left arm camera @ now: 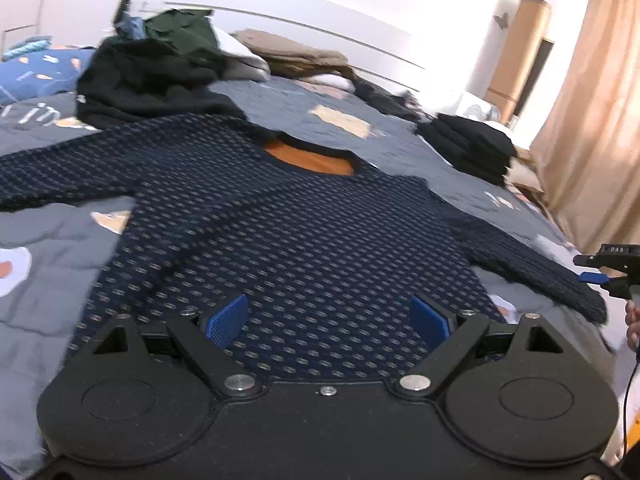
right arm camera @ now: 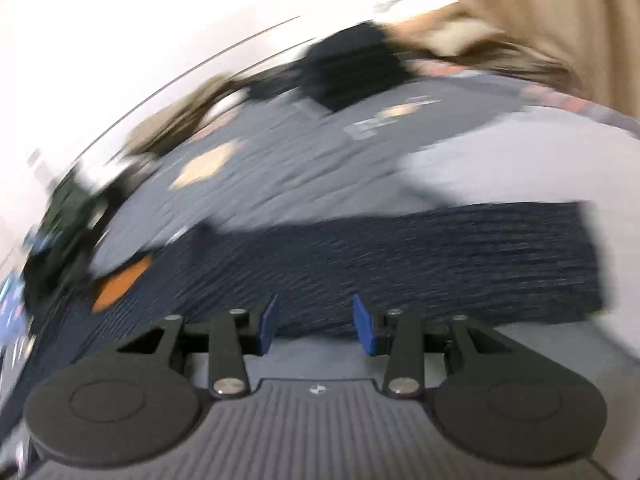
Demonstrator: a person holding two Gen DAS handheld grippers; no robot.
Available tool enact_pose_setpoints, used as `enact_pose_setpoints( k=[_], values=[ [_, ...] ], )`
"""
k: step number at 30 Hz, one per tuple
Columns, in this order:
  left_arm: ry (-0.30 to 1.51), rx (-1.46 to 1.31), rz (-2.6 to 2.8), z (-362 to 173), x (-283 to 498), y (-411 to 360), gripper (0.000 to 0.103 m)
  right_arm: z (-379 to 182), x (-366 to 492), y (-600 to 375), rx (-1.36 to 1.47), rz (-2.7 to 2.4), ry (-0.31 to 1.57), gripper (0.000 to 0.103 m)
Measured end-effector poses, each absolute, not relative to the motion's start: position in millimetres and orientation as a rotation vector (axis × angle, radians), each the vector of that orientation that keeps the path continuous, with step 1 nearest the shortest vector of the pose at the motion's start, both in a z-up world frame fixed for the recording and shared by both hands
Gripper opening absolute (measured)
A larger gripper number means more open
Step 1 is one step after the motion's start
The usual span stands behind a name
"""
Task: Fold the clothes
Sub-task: 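Grasp the sleeve cuff with the right gripper and pull it straight outward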
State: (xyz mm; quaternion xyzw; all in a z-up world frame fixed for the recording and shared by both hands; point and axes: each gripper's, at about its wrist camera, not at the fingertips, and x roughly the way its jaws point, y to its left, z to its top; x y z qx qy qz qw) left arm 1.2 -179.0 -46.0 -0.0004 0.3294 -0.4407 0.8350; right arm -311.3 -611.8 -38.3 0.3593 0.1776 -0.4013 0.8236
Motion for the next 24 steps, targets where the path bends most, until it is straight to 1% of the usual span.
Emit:
enact_pose_setpoints(
  k=[3,5,9,15,18,24],
  values=[
    [0.717,0.013,-1.015,-48,-14,-190,0.087,-53,-355,-625,0.917,-0.919,0.309,0.040],
    [0.740,0.003,-1.074,-49,-25,-198,0.087,-66,-372,-629,0.994,-0.931,0.316,0.040],
    [0.776,-0.030,-1.193,-49,-49,-215,0.087,-80,-394,-632,1.061,-0.953,0.292,0.040],
    [0.758,0.021,-1.266,-49,-78,-248,0.087,-92,-401,-645,1.052,-0.984,0.347,0.040],
    [0.764,0.004,-1.272,-48,-82,-274,0.087,-96,-401,-652,1.043,-0.979,0.373,0.040],
    [0.758,-0.048,-1.324,-45,-97,-326,0.087,-101,-405,-662,1.044,-0.995,0.316,0.040]
  ],
)
